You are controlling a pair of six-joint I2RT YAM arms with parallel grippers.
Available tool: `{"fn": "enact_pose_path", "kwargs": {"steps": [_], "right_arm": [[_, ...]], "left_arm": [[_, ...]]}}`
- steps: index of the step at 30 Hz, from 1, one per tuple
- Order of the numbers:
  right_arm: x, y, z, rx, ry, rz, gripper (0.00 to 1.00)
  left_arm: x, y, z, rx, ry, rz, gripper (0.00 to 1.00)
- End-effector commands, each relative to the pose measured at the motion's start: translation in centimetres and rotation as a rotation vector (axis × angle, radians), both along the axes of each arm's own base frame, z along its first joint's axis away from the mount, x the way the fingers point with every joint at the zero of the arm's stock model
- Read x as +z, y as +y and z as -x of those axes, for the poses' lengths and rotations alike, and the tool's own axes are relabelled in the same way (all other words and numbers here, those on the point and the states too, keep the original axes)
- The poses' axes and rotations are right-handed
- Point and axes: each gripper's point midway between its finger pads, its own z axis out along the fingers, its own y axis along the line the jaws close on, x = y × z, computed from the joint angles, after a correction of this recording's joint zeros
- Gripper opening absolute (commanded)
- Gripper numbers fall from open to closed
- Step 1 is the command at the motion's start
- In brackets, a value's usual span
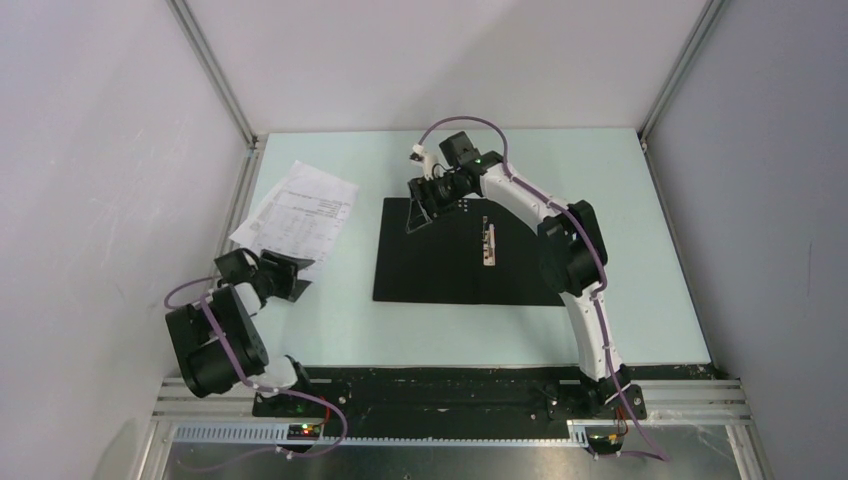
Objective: Put the files into the folder
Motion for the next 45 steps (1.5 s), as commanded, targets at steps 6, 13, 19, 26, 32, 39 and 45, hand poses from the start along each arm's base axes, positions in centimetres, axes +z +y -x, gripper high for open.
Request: {"fn": "enact_pose_path", "kwargs": {"steps": [6, 13, 19, 26, 32, 39, 45], "right_arm": [[3.1, -0.3, -0.2, 0.008, -0.095, 0.002, 0.67], [2.7, -1.0, -0.2, -0.006, -0.105, 0.032, 0.67], [2.6, -1.2, -0.4, 0.009, -0.129, 0.044, 0.67], [3.7, -1.5, -1.1, 0.047, -0.204, 0.034, 0.67], [6.1, -3.0, -2.9, 0.059, -0.319, 0.020, 0.67], [10.2, -4.9, -3.8, 0.088, -0.435, -0.016, 0.67], [15.8, -6.2, -5.1, 0.012, -0.500, -0.114, 0.68]], "left_arm": [[-4.0, 4.0, -0.4, 0.116, 0.106, -0.090, 0.56], [-4.1, 3.8, -0.4, 0.100, 0.101, -0.084, 0.41], [-3.2, 3.5, -1.1, 0.065, 0.061, -0.069, 0.09], [1.3, 0.6, -0.2, -0.048, -0.016, 0.009, 0.00], [6.5, -2.5, 1.3, -0.226, -0.130, -0.014, 0.00], [14.3, -6.9, -0.4, -0.462, -0.344, -0.052, 0.00], [25.4, -11.0, -4.5, -0.772, -0.628, -0.322, 0.00]]}}
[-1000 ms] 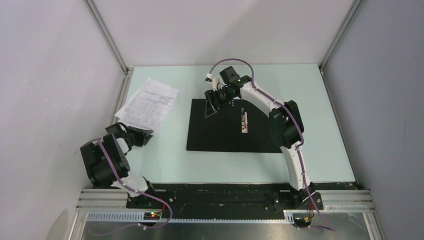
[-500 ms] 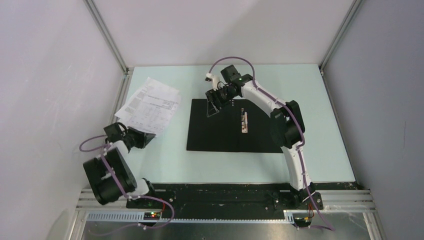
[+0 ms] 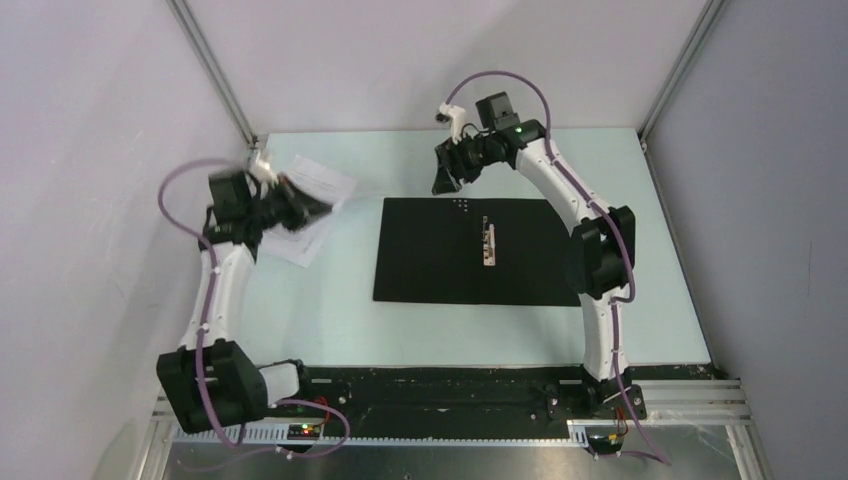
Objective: Put the files into the folder
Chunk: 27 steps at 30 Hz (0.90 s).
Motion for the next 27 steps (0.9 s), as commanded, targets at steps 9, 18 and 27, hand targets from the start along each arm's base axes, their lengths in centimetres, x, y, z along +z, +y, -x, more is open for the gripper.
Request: {"fn": "enact_pose_path", "kwargs": {"steps": [9, 18, 27], "right_arm": [[15.9, -6.2, -2.4, -0.142, -0.271, -0.237, 0.68], [17.8, -12.3, -1.3, -0.180, -0.355, -0.252, 0.68], [17.0, -10.6, 3.4, 0.014, -0.441, -0.293, 0.82]], "left_arm": [[10.3, -8.5, -3.7, -0.567, -0.312, -0.481, 0.00], [10.8, -14.6, -0.5, -0.906, -0.337, -0.711, 0.00], [10.2, -10.2, 0.9, -1.123, -0.482, -1.112, 0.00]]}}
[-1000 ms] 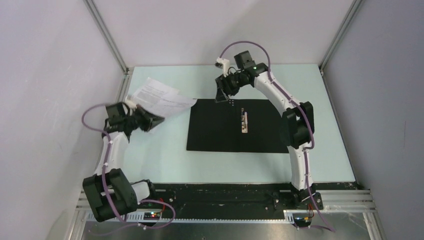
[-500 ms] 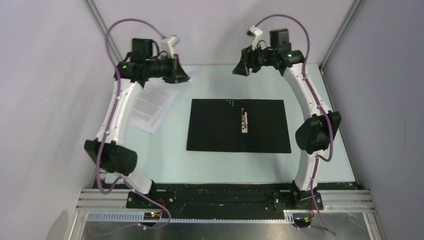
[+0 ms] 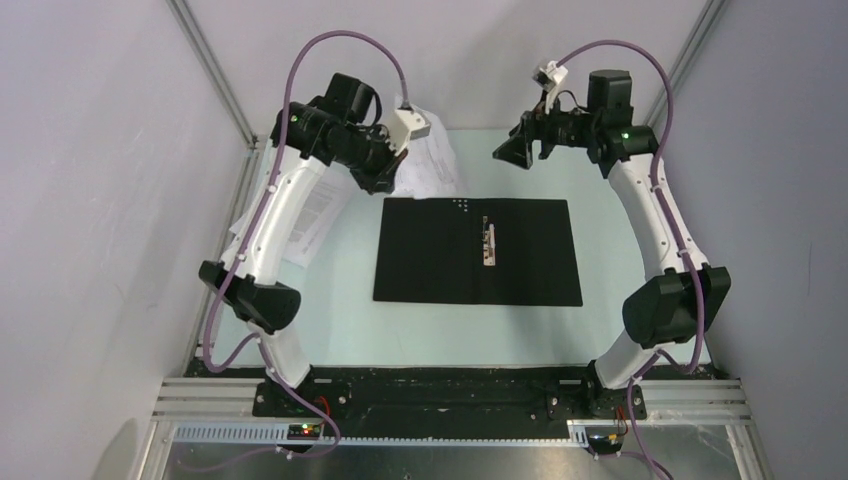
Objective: Put the files into the folder
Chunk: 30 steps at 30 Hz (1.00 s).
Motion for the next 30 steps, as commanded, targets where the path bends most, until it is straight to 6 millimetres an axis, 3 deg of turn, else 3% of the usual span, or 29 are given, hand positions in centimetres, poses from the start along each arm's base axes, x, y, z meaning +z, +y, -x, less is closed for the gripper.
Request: {"fn": "enact_pose_path", "kwargs": {"steps": [1, 8, 12, 15, 18, 21, 24, 27, 30], "right_arm": [[1.0, 2.3, 2.3, 0.160, -0.148, 0.005, 0.82], [1.1, 6.2, 2.4, 0.226, -0.299, 0.040, 0.82], [0.2, 8.3, 2.6, 0.290, -0.277, 0.025, 0.81], [-0.6, 9.5, 4.2, 0.366, -0.220, 0.008, 0.79], [-1.4, 9.6, 5.2, 0.380, -0.198, 0.019, 0.77], [-1.6, 8.5, 5.5, 0.358, -0.195, 0.018, 0.77], [-2.2, 7.1, 7.7, 0.404, -0.242, 0.066, 0.79], [-5.0, 6.3, 11.5, 0.465, -0.224, 0.128, 0.81], [-7.0, 6.6, 13.7, 0.492, -0.218, 0.150, 0.85]], "left_arm": [[0.3, 4.9, 1.7, -0.157, -0.155, -0.249, 0.00], [0.4, 7.4, 1.2, -0.213, -0.240, -0.399, 0.00], [0.8, 7.5, 1.2, -0.217, -0.258, -0.400, 0.00], [0.9, 7.5, 1.3, -0.191, -0.249, -0.392, 0.00], [0.6, 7.6, 1.4, -0.157, -0.227, -0.386, 0.00], [0.0, 7.8, 1.8, -0.165, -0.208, -0.393, 0.00], [-1.4, 8.4, 1.4, -0.108, -0.155, -0.438, 0.00], [-2.9, 8.8, 1.2, -0.049, -0.071, -0.461, 0.00], [-4.6, 8.4, 1.0, 0.030, 0.048, -0.437, 0.00]]}}
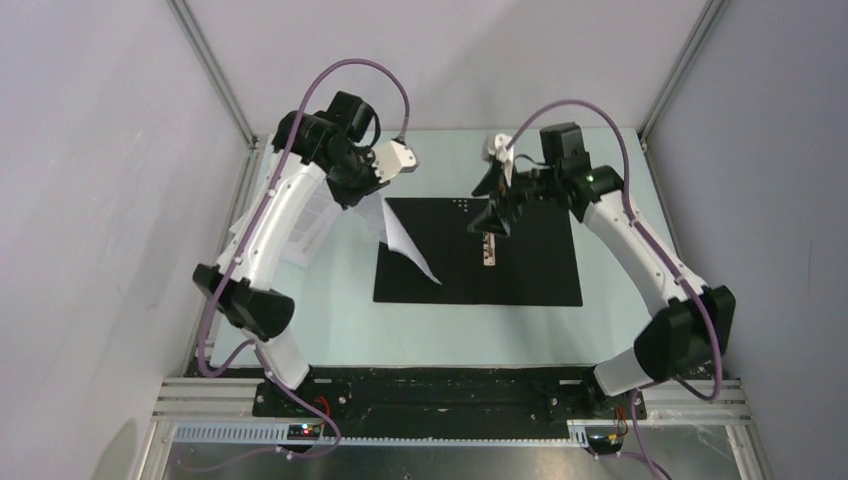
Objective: Put the files into the folder
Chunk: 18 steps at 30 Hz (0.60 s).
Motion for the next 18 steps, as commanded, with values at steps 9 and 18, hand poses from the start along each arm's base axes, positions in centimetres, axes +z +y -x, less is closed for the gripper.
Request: {"fn": "enact_pose_path", "kwargs": {"steps": [9, 18], "right_arm": [[-2.2, 2.4, 3.3, 0.052, -0.040, 0.019, 0.85], [-0.8, 1.4, -6.0, -0.227, -0.112, -0.065, 0.85]], "left_arm": [[-0.1, -2.1, -1.2, 0.245, 0.134, 0.181, 0.00], [1.5, -1.9, -0.5, 0.175, 0.090, 0.198, 0.00]]}}
